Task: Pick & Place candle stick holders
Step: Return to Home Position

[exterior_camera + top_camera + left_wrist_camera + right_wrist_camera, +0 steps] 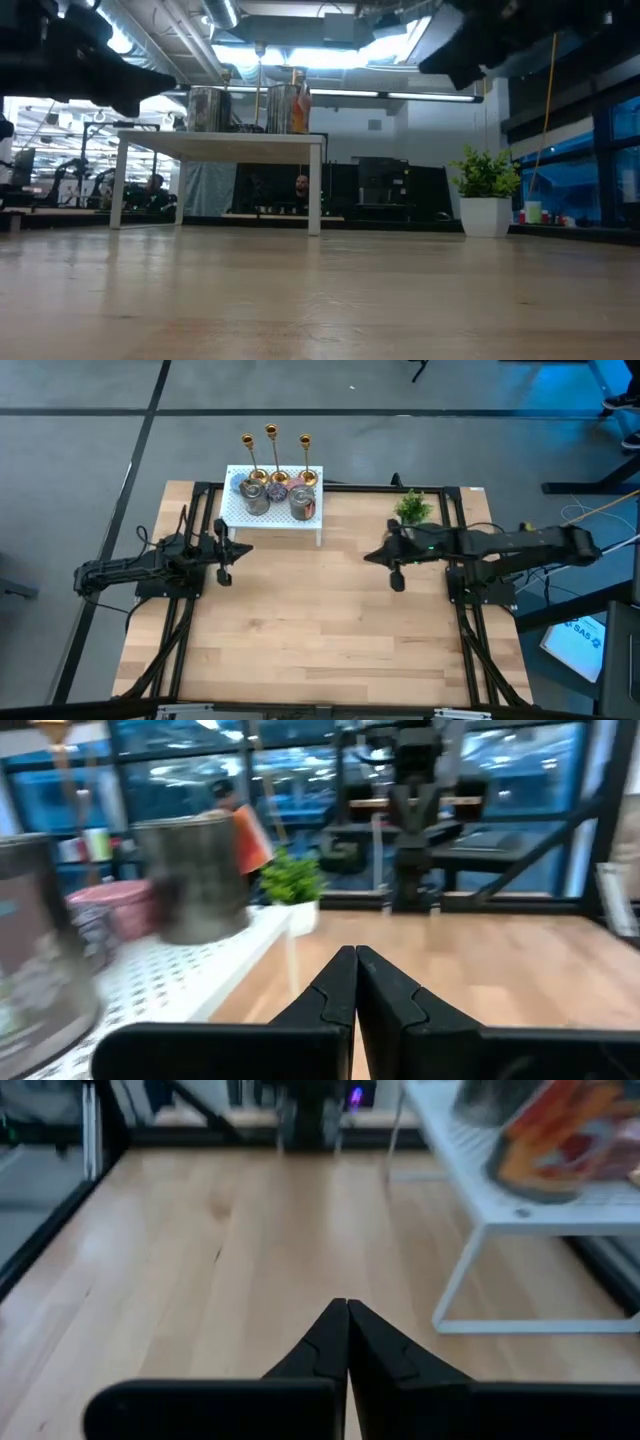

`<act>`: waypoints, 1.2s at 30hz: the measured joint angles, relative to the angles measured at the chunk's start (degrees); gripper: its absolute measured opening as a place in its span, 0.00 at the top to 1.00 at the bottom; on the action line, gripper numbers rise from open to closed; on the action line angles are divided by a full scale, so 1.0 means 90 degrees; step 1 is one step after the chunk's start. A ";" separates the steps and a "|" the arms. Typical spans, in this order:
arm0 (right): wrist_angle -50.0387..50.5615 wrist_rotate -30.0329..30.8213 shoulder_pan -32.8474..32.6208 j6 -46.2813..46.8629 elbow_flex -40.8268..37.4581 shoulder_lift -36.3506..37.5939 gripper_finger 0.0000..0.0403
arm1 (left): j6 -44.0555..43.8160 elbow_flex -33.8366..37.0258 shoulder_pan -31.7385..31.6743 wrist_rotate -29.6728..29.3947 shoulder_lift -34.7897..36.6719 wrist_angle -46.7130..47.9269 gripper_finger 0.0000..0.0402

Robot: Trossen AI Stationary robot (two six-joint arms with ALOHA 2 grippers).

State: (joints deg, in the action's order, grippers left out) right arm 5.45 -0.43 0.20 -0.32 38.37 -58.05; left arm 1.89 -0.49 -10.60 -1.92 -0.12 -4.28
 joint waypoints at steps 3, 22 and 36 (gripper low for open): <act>-0.0811 0.0015 0.0027 -0.0040 -0.0775 0.0583 0.98 | -0.0004 -0.0001 0.0001 -0.0478 0.0000 0.0176 1.00; -0.3822 0.0707 0.0132 -0.0037 -0.3678 0.1961 0.98 | -0.0072 0.0000 0.0001 -0.0623 -0.0002 0.0270 1.00; -0.1564 0.0708 0.0137 -0.0255 -0.4184 0.4204 0.98 | -0.0466 0.0000 0.0001 -0.0606 -0.0002 0.0280 1.00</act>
State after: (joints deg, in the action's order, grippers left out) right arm -8.63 5.93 1.43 -2.61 0.71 -20.22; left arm -2.31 -0.49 -10.59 -7.38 -0.14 -1.76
